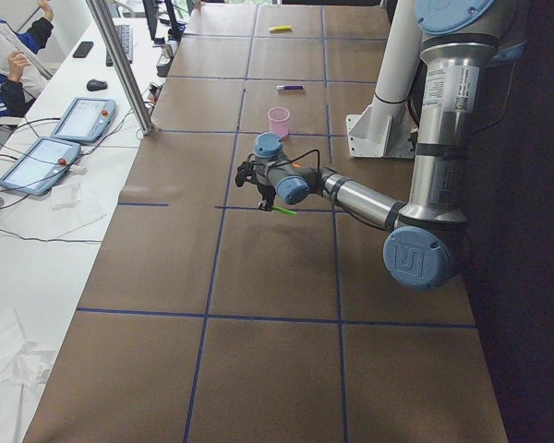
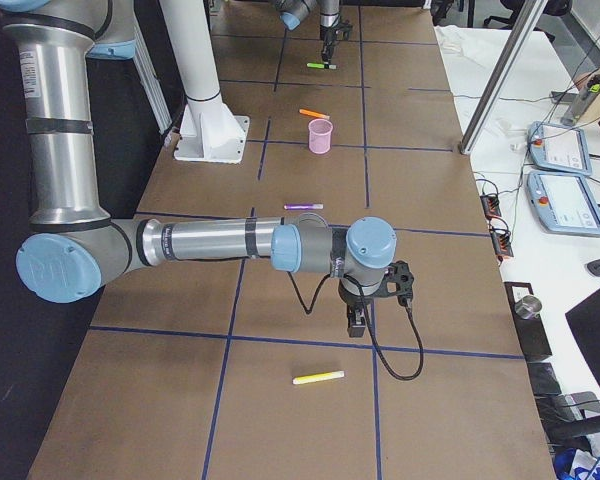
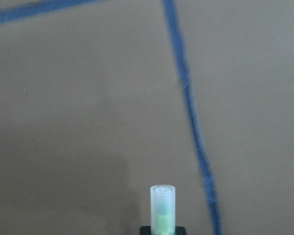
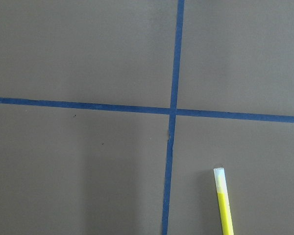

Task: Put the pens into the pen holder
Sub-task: 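Lift the lime-green marker upright with the left gripper toward the pink cup, then lower the lime-green marker into the pink cup and open the left gripper, then withdraw the left gripper up and away from the pink cup, then hold the left arm raised while the right gripper grasps the yellow marker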

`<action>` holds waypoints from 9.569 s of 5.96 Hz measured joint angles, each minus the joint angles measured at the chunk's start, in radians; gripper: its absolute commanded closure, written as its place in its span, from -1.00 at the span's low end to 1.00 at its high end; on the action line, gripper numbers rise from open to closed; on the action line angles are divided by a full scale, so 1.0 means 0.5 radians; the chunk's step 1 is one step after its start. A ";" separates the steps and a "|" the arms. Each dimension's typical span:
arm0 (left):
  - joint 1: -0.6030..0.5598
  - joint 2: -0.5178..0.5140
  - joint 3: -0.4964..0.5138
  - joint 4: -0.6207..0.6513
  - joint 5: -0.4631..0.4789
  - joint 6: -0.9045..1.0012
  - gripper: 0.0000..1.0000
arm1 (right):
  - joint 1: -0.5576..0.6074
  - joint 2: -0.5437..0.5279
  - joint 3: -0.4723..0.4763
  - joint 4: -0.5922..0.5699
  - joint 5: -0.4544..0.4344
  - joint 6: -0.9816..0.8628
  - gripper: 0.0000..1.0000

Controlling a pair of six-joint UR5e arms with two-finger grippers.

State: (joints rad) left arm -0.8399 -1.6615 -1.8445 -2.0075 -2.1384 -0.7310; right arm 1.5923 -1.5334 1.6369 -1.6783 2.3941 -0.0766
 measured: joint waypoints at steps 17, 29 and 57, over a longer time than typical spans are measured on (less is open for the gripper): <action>0.829 -0.968 0.761 -1.903 1.526 -0.281 1.00 | -0.021 -0.018 0.029 -0.001 0.062 -0.004 -1.00; 0.695 -0.948 0.640 -1.760 1.269 -0.508 -1.00 | -0.022 -0.041 -0.012 0.003 0.060 -0.149 -1.00; -0.081 -0.739 0.023 -0.444 0.140 -0.554 -1.00 | -0.378 0.012 -1.164 1.524 -0.120 0.110 0.76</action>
State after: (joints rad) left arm -0.8806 -2.0309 -1.8331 -2.2293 -2.0682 -1.0078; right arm 1.4031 -1.5274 1.0549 -0.9162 2.3343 -0.0215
